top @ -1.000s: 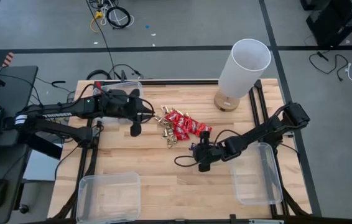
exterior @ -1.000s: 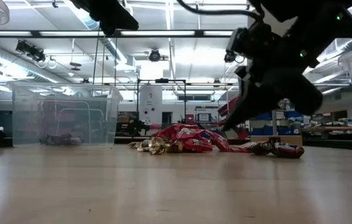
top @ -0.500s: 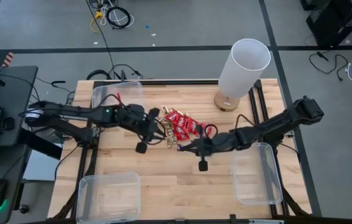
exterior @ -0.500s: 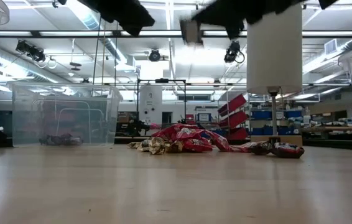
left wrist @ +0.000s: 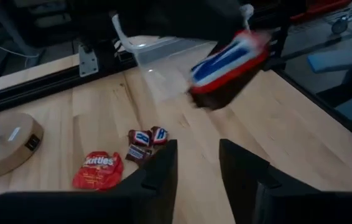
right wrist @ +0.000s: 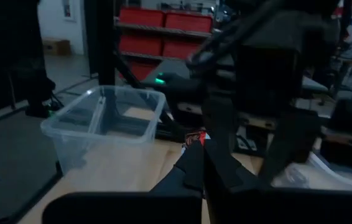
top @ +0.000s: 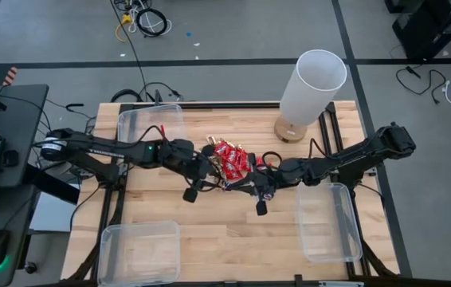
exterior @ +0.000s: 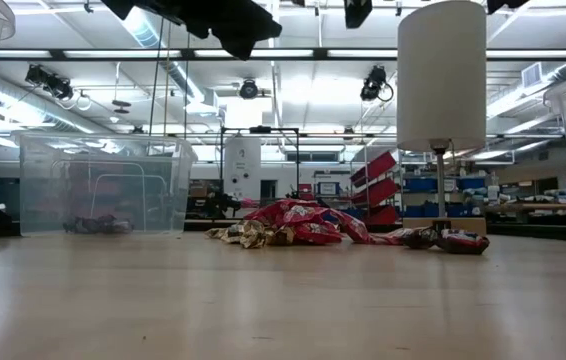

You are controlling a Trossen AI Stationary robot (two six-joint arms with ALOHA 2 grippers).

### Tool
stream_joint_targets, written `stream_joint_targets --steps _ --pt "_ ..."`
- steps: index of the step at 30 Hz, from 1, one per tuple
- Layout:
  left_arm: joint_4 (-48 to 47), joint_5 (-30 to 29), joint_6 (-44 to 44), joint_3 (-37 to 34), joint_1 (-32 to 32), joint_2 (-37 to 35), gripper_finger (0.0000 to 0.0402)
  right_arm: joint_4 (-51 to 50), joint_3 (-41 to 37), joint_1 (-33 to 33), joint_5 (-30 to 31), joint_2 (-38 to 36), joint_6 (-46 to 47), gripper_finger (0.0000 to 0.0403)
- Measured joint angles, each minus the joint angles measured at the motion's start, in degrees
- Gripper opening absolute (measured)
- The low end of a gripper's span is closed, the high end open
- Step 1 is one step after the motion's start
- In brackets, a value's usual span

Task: Sort candy
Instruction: Put the brown chocolate into the top left transparent bin

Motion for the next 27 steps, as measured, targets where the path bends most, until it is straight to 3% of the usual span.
stream_joint_targets --steps 10,27 --pt "3.5 -0.3 0.0 0.0 0.0 -0.1 0.0190 1.3 0.0 -1.6 -2.8 0.0 0.9 0.0000" --pt "4.1 0.5 -0.7 0.0 0.0 0.0 0.0193 0.2 0.0 -3.9 -2.9 0.0 0.6 0.0000"
